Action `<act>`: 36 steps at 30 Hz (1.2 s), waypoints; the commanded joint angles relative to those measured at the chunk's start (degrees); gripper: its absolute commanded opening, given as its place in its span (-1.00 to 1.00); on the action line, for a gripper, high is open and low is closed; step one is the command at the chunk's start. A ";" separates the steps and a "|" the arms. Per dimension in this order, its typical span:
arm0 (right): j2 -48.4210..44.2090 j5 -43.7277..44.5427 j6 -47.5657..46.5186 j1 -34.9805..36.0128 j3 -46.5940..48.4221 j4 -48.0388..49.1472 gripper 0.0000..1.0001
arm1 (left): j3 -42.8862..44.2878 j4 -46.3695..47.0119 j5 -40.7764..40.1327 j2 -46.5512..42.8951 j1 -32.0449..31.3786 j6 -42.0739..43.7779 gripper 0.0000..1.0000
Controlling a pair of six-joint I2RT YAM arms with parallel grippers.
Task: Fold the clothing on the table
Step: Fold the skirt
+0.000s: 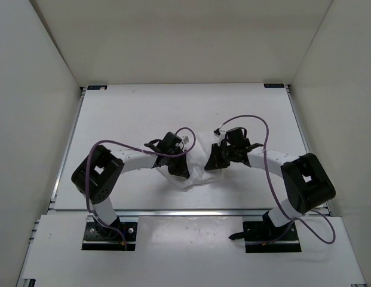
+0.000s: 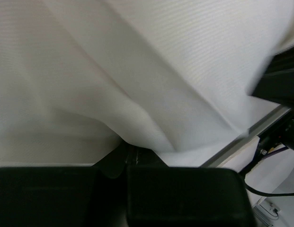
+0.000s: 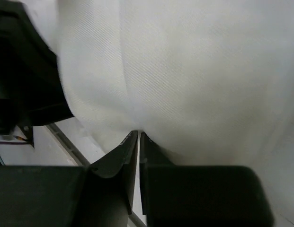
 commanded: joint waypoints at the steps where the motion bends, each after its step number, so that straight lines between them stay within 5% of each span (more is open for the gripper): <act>1: -6.12 0.21 -0.16 -2.35 5.23 -1.32 -0.92 | 2.39 -2.30 -1.91 1.84 0.78 3.22 -1.00; 4: -8.23 -3.64 0.02 -7.62 9.01 -6.07 -0.67 | 4.06 -3.26 -2.69 -0.77 1.40 3.93 -1.00; 7: -11.13 0.18 -2.43 -9.21 14.10 -11.96 -0.52 | 7.22 -6.51 -4.54 -5.60 3.85 5.86 -0.79; 10: -12.72 7.92 -6.29 -8.34 20.69 -20.65 -0.15 | 12.57 -11.51 -4.98 -10.96 8.06 8.58 -0.15; 13: -13.60 10.76 -8.50 -9.65 23.96 -24.97 0.01 | 17.23 -16.69 -7.26 -15.54 12.29 12.18 0.33; 16: -14.92 11.02 -8.42 -12.20 21.96 -24.54 -0.02 | 21.19 -23.01 -16.55 -19.06 13.88 17.36 0.80; 18: -16.84 12.42 -8.15 -12.99 20.46 -24.28 -0.06 | 20.94 -25.40 -21.04 -21.79 14.05 20.71 0.94; 22: -18.44 17.96 -8.60 -11.51 17.64 -25.15 -0.01 | 14.46 -29.10 -23.10 -25.74 16.33 23.79 0.97; 29: -20.63 13.49 -7.72 -13.43 11.05 -23.57 -0.01 | 0.57 -31.21 -23.44 -35.15 17.40 23.53 0.98; 36: -21.16 10.77 -7.45 -12.91 9.55 -20.94 -0.08 | -2.26 -33.41 -23.18 -39.38 18.19 22.39 0.98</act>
